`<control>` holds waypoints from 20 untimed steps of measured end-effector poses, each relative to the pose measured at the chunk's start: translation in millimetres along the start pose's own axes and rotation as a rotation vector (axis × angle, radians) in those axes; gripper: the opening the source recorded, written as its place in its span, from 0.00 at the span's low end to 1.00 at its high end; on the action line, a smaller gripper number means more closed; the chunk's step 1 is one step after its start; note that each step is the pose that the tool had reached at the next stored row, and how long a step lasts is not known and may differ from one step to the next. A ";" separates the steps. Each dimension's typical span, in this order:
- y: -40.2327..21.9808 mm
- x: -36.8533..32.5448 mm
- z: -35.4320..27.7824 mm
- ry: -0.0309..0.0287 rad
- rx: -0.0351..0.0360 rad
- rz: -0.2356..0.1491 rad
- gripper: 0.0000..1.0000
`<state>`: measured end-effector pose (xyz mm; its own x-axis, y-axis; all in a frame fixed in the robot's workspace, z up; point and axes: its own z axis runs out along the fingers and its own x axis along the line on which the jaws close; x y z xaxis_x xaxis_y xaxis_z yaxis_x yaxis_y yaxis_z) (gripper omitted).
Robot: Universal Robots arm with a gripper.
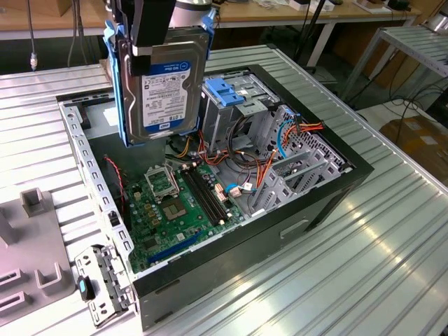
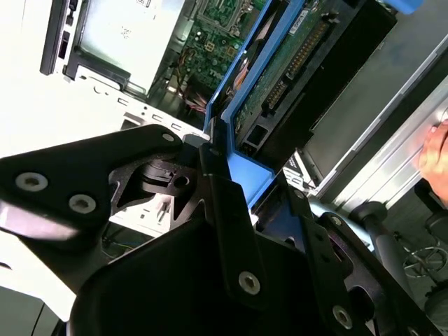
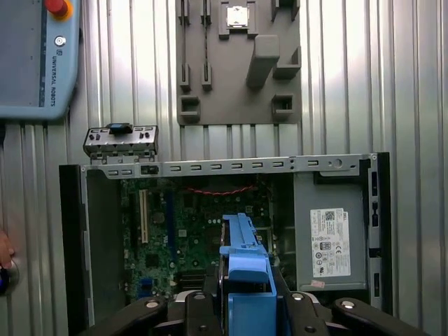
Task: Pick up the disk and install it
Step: 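Insert the disk into the insertion slot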
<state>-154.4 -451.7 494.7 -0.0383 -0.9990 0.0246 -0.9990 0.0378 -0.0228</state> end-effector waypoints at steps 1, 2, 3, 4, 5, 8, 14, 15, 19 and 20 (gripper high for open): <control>0.0 0.8 0.0 0.0000 0.0000 0.000 0.37; -0.1 1.4 0.1 -0.0001 0.0001 0.000 0.37; -0.1 2.2 0.1 0.0000 0.0000 0.000 0.37; -0.2 2.8 0.1 0.0000 0.0000 0.000 0.37; -0.2 3.7 0.1 -0.0001 0.0000 0.000 0.37; -0.3 5.8 0.2 -0.0001 0.0000 0.000 0.37; -4.0 8.8 0.4 0.0001 0.0001 0.000 0.37; -5.2 8.8 0.4 0.0001 0.0001 0.000 0.37; -9.6 8.6 0.5 0.0001 0.0000 0.000 0.37; -10.6 8.7 0.5 0.0001 0.0001 0.000 0.37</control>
<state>-144.1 -460.8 494.6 -0.0383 -0.9990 0.0247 -0.9990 0.0378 -0.0228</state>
